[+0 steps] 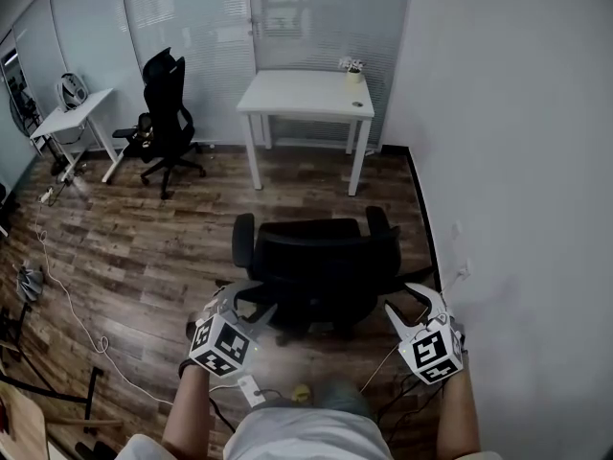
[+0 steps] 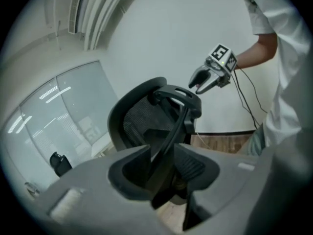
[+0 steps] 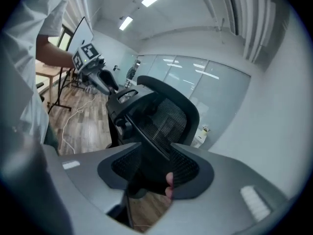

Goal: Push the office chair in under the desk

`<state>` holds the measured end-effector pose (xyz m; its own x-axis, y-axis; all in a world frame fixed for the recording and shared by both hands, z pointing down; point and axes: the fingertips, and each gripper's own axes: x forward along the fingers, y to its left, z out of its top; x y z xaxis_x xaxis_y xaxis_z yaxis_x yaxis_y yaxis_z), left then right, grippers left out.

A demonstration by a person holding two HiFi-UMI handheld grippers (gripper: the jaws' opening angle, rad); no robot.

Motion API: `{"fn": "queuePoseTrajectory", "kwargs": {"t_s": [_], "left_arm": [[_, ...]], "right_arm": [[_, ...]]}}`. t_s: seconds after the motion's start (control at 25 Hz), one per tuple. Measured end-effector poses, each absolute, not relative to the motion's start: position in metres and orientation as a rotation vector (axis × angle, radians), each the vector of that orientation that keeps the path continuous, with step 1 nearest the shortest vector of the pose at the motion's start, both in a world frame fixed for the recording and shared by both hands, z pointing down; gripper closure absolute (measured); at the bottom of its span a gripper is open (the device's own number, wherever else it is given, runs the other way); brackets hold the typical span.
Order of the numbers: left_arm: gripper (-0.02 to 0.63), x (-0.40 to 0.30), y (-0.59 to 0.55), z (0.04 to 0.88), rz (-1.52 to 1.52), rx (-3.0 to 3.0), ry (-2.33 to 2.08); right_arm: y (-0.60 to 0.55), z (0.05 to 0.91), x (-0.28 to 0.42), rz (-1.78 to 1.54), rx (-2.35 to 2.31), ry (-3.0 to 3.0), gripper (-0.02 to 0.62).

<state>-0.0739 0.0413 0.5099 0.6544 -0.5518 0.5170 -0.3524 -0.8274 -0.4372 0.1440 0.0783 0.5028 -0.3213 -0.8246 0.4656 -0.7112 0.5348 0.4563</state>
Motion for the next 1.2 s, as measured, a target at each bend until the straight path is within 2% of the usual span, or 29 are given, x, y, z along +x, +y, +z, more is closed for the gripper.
{"fn": "queuePoseTrajectory", "kwargs": {"t_s": [0.32, 0.72, 1.2], "left_arm": [[0.396, -0.067, 0.027, 0.526, -1.180, -2.420, 0.562], [0.394, -0.060, 0.019, 0.543, -1.321, -2.396, 0.424], [0.446, -0.063, 0.016, 0.559, -1.467, -2.242, 0.306]], "right_arm": [[0.054, 0.520, 0.157, -0.318, 1.002, -1.934, 0.430], [0.040, 0.541, 0.161, -0.359, 0.765, -1.812, 0.431], [0.030, 0.561, 0.158, -0.462, 0.632, -1.657, 0.430]]}}
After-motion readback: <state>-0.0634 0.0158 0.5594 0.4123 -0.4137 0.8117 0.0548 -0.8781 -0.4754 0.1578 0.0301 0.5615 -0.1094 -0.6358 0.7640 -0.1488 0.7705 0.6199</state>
